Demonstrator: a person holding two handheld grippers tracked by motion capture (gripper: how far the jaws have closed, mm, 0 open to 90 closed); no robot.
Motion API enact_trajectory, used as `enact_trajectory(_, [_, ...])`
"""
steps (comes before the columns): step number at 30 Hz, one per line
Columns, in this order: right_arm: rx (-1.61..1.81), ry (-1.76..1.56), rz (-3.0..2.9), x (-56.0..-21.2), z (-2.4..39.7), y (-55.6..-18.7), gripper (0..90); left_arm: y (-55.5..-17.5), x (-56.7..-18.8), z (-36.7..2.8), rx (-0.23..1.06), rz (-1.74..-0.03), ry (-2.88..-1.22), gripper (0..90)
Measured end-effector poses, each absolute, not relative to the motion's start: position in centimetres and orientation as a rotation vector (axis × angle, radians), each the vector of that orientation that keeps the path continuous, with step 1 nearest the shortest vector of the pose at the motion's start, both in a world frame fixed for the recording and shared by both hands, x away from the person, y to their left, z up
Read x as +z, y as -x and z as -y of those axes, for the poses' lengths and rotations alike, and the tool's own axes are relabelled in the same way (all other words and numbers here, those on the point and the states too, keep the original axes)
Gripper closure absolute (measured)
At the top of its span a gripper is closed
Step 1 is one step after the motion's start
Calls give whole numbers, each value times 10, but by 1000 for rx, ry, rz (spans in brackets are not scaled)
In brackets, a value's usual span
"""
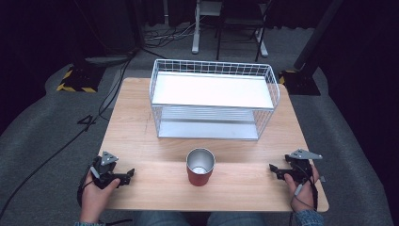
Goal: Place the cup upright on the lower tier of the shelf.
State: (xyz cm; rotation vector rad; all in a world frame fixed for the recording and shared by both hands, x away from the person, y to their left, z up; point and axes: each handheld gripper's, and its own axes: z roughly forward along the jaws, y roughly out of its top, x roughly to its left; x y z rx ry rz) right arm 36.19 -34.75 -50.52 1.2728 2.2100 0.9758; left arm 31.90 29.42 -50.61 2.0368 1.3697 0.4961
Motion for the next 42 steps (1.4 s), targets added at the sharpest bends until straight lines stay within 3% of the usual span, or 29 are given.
enact_trajectory(3, [975,-1271,-2210,-505,347,-362,157,-318,-504,-297,486,-1371,-2007,177])
enact_trajectory(7, [976,-1272,-2210,-505,347,-362,158,-316,-500,-300,435,-1347,-1983,163])
enact_trajectory(32, [973,-1263,-2209,-505,347,-362,159,-279,-464,-271,576,-1170,-1782,165])
enact_trajectory(42, [974,-1265,-2210,-505,347,-362,159,-267,-452,-236,550,-1068,-1824,161])
